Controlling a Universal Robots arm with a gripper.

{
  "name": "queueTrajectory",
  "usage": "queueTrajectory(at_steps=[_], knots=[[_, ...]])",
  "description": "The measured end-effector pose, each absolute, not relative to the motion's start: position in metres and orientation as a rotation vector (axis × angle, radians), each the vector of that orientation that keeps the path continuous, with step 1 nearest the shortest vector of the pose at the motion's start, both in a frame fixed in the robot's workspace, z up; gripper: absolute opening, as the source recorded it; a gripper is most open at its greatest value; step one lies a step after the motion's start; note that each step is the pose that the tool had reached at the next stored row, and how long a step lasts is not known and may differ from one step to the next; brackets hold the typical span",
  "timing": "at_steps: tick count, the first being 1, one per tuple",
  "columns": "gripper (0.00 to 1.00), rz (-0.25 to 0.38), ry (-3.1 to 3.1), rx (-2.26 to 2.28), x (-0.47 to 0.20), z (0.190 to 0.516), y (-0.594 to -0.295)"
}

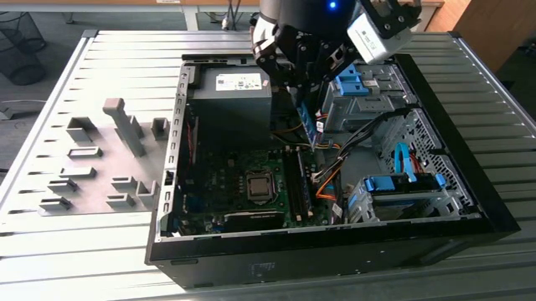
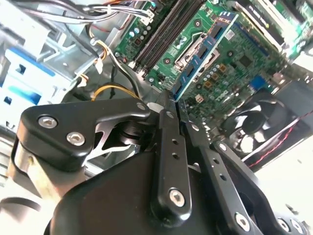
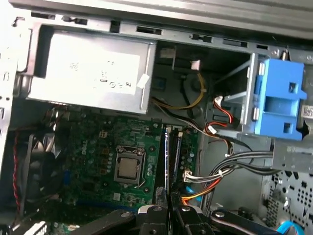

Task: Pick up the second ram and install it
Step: 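Insert the second ram into the second slot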

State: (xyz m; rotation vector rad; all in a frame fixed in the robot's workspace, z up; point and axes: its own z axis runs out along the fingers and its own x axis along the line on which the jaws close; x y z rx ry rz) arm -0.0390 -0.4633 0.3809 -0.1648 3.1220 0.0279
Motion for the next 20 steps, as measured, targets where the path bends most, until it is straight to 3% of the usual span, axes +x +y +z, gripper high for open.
queueTrajectory(at_steps=[20], knots=[[0.14,0.026,3.125,-0.008,-0.039,0.3787,-0.4633]])
